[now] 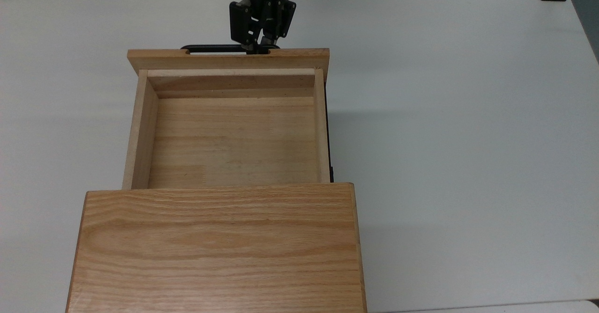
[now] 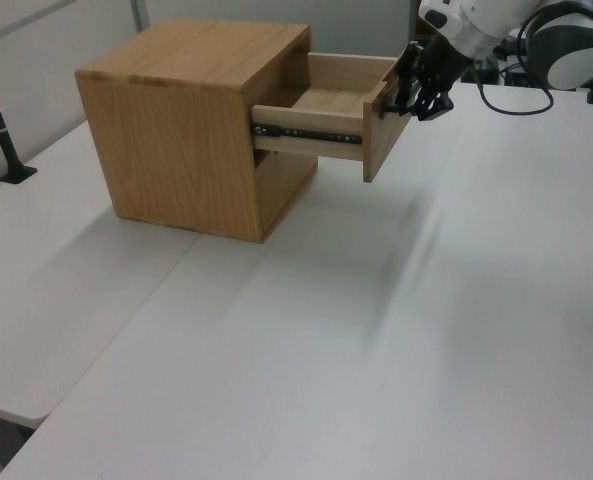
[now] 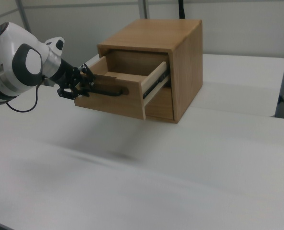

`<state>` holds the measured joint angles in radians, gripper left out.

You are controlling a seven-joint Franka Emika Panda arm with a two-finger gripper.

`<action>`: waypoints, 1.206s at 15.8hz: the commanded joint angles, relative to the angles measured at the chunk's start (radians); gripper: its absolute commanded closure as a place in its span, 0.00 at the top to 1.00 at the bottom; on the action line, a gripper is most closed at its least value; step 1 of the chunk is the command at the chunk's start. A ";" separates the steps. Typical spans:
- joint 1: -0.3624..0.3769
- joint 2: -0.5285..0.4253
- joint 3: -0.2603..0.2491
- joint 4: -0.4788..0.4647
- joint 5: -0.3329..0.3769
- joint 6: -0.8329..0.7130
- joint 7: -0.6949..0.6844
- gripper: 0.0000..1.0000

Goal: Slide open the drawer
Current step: 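Release the handle and lift the gripper away from the drawer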

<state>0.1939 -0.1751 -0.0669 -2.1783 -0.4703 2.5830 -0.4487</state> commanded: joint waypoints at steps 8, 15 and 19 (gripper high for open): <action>-0.010 -0.029 0.019 0.306 0.465 -0.500 0.162 1.00; -0.071 0.005 0.022 0.448 0.453 -0.955 0.626 1.00; -0.109 0.095 0.024 0.558 0.418 -1.101 0.685 1.00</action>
<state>0.1119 -0.1757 -0.0517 -1.7352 -0.0212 1.5829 0.1872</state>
